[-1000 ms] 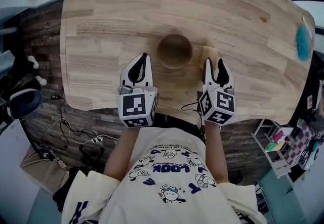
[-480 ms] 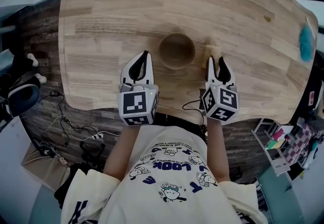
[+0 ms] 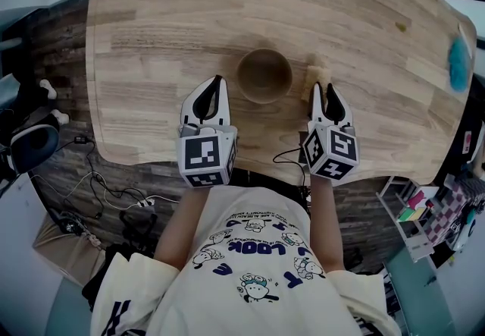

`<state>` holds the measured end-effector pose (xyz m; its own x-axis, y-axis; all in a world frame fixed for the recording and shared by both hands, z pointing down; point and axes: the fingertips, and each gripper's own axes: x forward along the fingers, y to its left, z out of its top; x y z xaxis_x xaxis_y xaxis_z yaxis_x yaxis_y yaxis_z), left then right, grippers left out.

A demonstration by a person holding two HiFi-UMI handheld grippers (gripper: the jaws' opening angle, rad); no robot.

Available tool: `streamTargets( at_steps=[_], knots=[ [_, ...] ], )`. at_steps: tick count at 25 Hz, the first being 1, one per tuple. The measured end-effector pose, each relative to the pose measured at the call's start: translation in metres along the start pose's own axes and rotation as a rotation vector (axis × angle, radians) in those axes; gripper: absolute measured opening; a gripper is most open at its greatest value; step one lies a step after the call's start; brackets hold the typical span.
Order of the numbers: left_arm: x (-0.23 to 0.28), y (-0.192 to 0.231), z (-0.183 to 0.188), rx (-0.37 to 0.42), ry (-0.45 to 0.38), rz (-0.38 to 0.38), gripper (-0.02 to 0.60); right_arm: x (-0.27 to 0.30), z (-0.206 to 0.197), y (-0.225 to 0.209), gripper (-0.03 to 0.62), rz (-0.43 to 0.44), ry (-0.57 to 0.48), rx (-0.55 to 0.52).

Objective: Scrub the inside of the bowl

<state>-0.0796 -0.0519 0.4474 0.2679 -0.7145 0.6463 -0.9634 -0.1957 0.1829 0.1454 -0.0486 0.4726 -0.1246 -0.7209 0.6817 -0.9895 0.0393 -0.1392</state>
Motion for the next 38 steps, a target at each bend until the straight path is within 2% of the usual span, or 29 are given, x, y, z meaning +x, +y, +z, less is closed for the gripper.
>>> streamTargets(
  at_steps=[6,14,21,23,24,27,35,38],
  knots=[
    [0.0,0.002,0.003,0.003,-0.005,0.006,0.028,-0.012,0.02,0.008,0.103,0.027,-0.041,0.006],
    [0.001,0.004,0.01,-0.017,0.002,0.011,0.028,-0.04,0.077,0.064,0.103,0.164,-0.173,-0.037],
    [0.009,-0.008,0.005,-0.088,0.054,-0.066,0.03,-0.03,0.066,0.106,0.103,0.252,-0.138,-0.093],
    [0.012,-0.011,0.003,-0.115,0.072,-0.087,0.105,-0.024,0.061,0.111,0.103,0.259,-0.123,-0.104],
    [0.014,-0.013,0.001,-0.13,0.083,-0.099,0.116,-0.022,0.059,0.113,0.103,0.261,-0.116,-0.109],
    [0.021,-0.017,-0.004,-0.156,0.116,-0.127,0.116,-0.017,0.054,0.114,0.103,0.259,-0.097,-0.119],
    [0.037,-0.025,-0.013,-0.165,0.175,-0.16,0.115,-0.005,0.043,0.122,0.103,0.254,-0.066,-0.178],
    [0.04,-0.029,-0.012,-0.15,0.174,-0.165,0.056,-0.001,0.041,0.13,0.103,0.253,-0.054,-0.223]
  ],
)
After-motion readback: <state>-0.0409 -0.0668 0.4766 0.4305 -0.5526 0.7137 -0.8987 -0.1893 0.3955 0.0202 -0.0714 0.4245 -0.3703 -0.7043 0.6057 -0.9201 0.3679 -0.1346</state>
